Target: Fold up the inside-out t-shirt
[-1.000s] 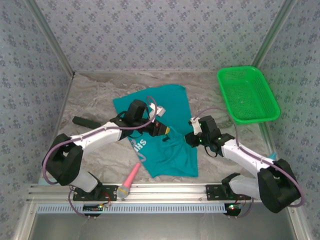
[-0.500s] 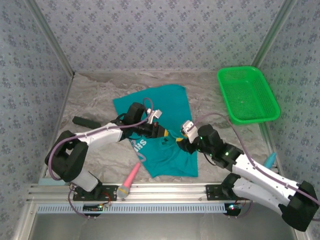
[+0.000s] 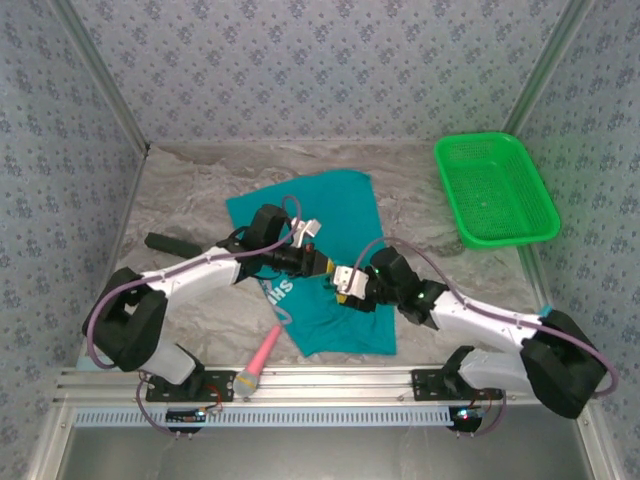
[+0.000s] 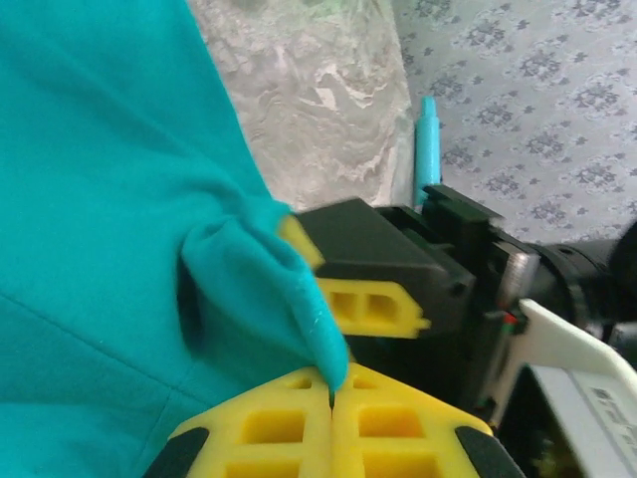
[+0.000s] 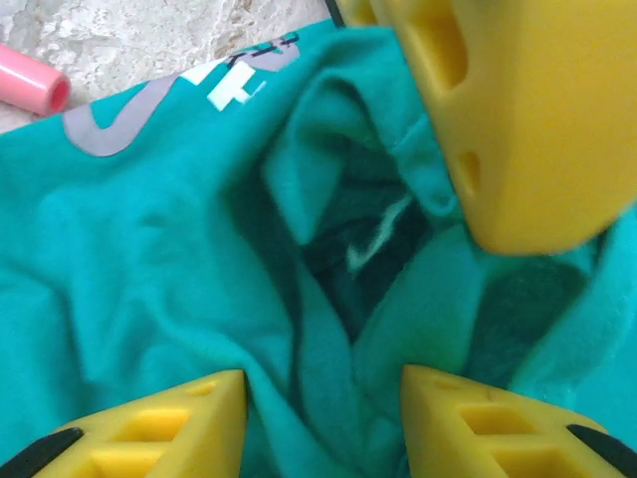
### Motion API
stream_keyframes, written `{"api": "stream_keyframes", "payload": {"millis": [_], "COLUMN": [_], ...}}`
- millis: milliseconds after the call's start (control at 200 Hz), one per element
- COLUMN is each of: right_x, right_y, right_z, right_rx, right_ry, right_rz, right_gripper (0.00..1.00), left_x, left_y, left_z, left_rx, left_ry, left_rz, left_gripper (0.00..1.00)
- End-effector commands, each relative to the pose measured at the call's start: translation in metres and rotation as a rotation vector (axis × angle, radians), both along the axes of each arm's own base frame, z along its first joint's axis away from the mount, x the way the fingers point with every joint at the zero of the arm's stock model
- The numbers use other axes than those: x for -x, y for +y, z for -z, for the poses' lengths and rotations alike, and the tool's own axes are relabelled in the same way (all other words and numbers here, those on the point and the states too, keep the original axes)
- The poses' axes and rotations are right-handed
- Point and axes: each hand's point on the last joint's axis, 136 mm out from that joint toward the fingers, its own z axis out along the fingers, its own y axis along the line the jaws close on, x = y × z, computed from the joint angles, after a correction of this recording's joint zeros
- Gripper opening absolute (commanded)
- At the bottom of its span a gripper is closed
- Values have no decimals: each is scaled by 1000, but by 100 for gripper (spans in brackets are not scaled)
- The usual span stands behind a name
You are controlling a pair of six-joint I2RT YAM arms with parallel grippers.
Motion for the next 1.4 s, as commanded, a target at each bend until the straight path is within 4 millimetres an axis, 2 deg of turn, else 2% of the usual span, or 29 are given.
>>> {"api": "stream_keyframes", "payload": {"millis": [0, 95, 165, 260, 415, 490, 600, 635, 710, 835, 885, 1004, 1059, 1159, 1289, 1394], "right_x": [-12, -9, 5, 24, 50, 69, 85, 82, 84, 88, 89, 98, 106, 110, 98, 80], "right_y": [17, 20, 20, 11, -2, -5, -5, -4, -2, -3, -5, 1, 4, 5, 7, 5], "right_z": [-14, -7, -4, -2, -3, -1, 7, 8, 8, 10, 11, -4, -12, -21, -44, -71], "right_rx": [-35, 10, 54, 162, 325, 394, 491, 509, 517, 511, 511, 441, 396, 352, 215, 75], "right_ry": [-70, -76, -71, -92, -135, -147, -260, -310, -332, -289, -270, -227, -209, -200, -171, -193], "right_rz": [-70, -104, -160, -216, -273, -331, -389, -370, -371, -387, -393, -428, -459, -474, -393, -268], "right_gripper": [44, 23, 17, 0, 0, 0, 1, 7, 8, 13, 13, 13, 22, 28, 32, 36], "left_x": [9, 6, -2, -20, -51, -64, -68, -65, -56, -37, -27, -4, 8, 26, 26, 16], "left_y": [2, 4, 8, 23, 50, 58, 60, 57, 55, 61, 64, 66, 63, 58, 55, 59], "left_z": [-12, -12, -11, -2, 26, 39, 59, 63, 69, 77, 77, 74, 68, 56, 39, 45], "left_rx": [34, 34, 20, -24, -184, -234, -280, -272, -253, -253, -255, -261, -254, -279, -306, -389], "left_ry": [8, -11, -25, -48, -125, -143, -165, -158, -129, -89, -72, -48, -41, -73, -182, -248], "left_rz": [25, 15, -11, -88, -187, -209, -184, -162, -130, -98, -79, -41, -16, 31, 21, 11], "left_gripper": [4, 4, 4, 5, 4, 4, 9, 13, 25, 38, 41, 42, 42, 44, 50, 51]}}
